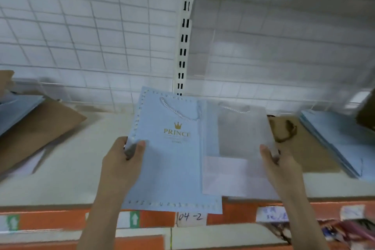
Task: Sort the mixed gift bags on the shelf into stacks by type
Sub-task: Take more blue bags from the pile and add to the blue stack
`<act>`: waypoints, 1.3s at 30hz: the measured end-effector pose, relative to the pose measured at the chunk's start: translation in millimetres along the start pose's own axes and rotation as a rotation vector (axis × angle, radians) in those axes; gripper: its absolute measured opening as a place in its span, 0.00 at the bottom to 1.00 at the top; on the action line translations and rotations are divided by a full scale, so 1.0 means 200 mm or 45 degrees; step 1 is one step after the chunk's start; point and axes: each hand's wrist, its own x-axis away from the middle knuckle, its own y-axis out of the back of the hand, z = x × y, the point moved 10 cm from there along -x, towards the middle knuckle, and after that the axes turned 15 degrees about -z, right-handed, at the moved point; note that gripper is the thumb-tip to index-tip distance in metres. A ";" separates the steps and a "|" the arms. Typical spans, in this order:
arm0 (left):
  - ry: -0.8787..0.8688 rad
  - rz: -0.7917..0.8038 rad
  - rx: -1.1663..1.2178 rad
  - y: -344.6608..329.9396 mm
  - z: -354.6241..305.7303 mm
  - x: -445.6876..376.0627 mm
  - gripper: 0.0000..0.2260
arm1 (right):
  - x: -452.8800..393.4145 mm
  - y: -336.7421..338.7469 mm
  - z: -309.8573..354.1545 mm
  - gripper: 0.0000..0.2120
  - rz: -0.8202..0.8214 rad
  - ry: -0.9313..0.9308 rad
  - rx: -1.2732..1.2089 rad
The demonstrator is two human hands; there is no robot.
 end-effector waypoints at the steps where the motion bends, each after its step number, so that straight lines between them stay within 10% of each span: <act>1: -0.001 -0.029 -0.025 0.01 -0.01 0.00 0.07 | -0.06 0.01 -0.05 0.20 0.003 -0.011 0.048; 20: 0.101 0.007 -0.090 -0.11 -0.02 -0.01 0.12 | -0.21 -0.20 -0.10 0.22 -0.025 0.204 0.536; 39: 0.236 -0.126 0.137 -0.98 -0.46 0.69 0.08 | -0.81 0.31 -0.52 0.03 0.013 0.721 0.128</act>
